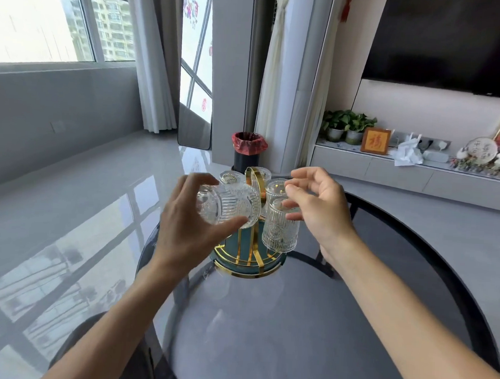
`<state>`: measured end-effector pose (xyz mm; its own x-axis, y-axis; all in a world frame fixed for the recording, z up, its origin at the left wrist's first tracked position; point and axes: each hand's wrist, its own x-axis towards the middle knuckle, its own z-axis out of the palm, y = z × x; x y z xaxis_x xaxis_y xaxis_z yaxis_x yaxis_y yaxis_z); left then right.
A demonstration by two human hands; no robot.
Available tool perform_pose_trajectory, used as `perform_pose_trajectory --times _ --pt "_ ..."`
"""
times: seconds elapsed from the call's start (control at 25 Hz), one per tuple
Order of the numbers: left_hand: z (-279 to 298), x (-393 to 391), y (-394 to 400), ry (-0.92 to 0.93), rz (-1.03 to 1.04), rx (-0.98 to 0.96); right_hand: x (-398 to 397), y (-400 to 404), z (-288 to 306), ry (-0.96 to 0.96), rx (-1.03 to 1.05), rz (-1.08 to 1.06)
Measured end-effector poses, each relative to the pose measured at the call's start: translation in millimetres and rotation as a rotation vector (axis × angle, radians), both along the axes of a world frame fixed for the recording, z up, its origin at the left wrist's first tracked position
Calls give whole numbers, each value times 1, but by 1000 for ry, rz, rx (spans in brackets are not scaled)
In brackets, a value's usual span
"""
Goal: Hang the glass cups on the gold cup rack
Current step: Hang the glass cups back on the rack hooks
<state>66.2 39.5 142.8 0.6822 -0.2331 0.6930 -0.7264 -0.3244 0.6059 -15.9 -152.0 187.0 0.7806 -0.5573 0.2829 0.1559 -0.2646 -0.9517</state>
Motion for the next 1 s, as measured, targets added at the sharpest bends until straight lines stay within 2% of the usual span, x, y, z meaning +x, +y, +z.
perform_pose_trajectory --times 0.08,0.2,0.36,0.48,0.56,0.76,1.0 --pt "-6 -1 -3 -15 -12 145 4 -11 4 11 -58 -64" --pt "-18 -2 -19 10 -16 218 17 -15 3 129 -196 -85" --pt "-23 12 -39 -25 -69 373 45 -1 2 354 -483 17" --pt "-26 18 -47 -49 -123 472 65 3 -2 402 -452 25" --pt "-28 20 -48 -42 -150 479 73 3 -7 395 -406 -3" --pt "-32 16 -54 -50 -253 481 71 -2 -17 400 -607 -192" --pt "-29 3 -85 -49 -453 479 27 -33 -21 395 -633 -381"
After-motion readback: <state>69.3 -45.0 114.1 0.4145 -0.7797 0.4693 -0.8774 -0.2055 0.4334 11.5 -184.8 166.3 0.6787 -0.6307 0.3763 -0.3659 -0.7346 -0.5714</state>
